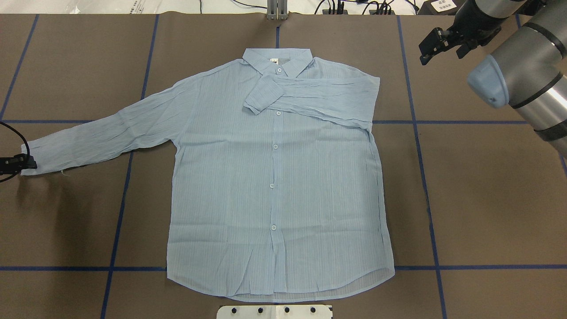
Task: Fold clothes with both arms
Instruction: 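Lower the left gripper to the cuff of the other sleeve and grasp it, then lift the sleeve with the left gripper and carry it toward the collar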
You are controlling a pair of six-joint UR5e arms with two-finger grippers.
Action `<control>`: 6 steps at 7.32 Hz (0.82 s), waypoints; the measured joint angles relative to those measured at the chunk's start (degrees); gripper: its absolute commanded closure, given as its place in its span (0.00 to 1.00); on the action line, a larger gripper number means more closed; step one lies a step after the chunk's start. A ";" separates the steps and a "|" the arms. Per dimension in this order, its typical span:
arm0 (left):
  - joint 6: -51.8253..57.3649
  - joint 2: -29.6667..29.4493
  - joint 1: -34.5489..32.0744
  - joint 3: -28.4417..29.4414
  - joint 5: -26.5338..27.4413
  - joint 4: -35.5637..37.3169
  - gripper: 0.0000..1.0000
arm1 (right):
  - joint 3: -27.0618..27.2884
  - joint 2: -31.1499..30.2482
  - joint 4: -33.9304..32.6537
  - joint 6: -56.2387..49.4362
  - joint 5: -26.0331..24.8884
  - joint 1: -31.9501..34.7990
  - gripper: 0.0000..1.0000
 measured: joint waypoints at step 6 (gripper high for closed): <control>0.00 0.08 0.83 -0.02 0.01 0.05 0.78 | -0.05 -0.08 0.00 -0.03 -0.09 0.00 0.00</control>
